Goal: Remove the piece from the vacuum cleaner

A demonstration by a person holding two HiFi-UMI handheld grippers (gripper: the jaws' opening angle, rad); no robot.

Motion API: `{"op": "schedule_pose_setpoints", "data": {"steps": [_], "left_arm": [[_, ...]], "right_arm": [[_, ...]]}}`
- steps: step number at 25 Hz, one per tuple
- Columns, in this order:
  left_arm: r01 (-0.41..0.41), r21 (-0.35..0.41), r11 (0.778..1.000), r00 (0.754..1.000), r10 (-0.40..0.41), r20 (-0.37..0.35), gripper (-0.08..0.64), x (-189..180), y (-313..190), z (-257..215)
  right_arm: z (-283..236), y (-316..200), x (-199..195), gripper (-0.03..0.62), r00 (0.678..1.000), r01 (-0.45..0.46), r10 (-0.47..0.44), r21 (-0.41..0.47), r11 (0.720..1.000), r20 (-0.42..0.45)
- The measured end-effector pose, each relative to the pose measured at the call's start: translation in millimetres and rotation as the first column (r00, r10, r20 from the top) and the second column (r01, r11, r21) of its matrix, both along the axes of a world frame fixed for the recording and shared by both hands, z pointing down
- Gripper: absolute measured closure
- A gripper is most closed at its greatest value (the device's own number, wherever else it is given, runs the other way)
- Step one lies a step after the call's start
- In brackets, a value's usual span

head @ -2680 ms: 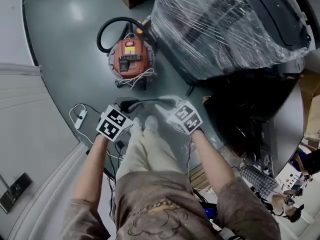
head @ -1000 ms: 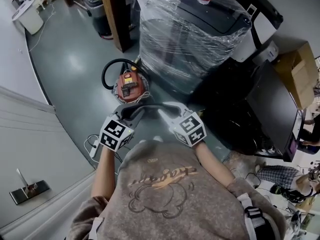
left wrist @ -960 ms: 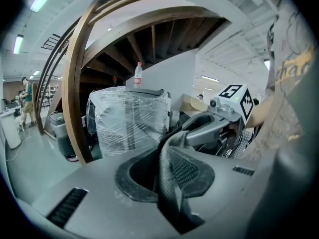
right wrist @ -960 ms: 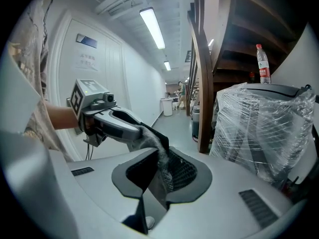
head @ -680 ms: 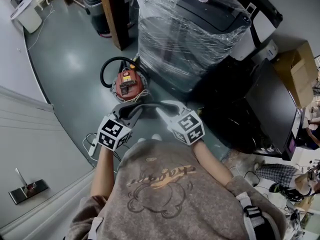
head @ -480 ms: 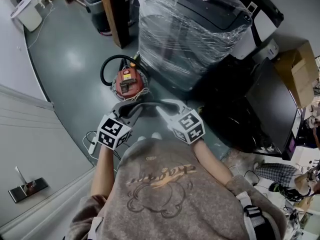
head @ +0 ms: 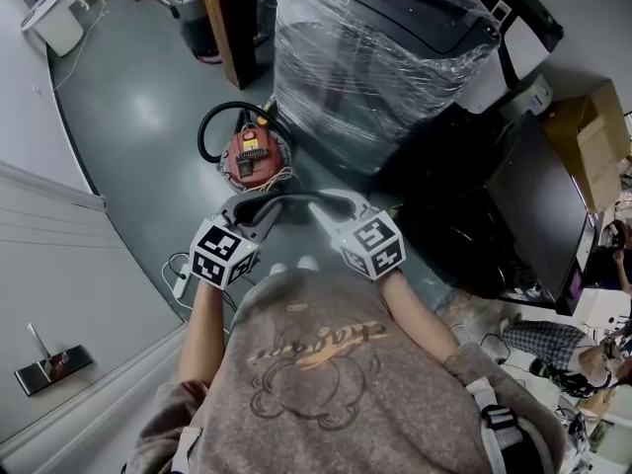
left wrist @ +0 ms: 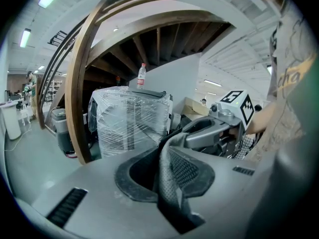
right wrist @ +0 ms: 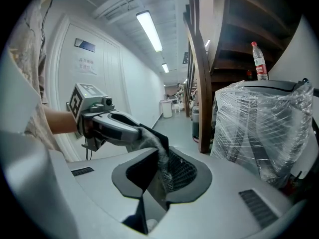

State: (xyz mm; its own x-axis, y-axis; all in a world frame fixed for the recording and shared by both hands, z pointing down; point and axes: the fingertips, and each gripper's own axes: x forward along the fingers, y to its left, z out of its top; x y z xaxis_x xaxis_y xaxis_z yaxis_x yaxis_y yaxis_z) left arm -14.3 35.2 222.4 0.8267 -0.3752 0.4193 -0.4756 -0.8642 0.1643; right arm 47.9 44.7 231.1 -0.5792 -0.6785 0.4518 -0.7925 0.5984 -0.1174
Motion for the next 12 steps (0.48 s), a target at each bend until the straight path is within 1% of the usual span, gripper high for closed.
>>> {"op": "schedule_pose_setpoints", "data": {"steps": [12], "left_arm": [[0.011, 0.006, 1.000, 1.000, -0.011, -0.001, 0.502, -2.6, -1.5, -2.4]], "right_arm": [[-4.3, -4.3, -2.7, 0.538, 1.000, 0.016, -0.016, 0.019, 1.000, -0.003]]}}
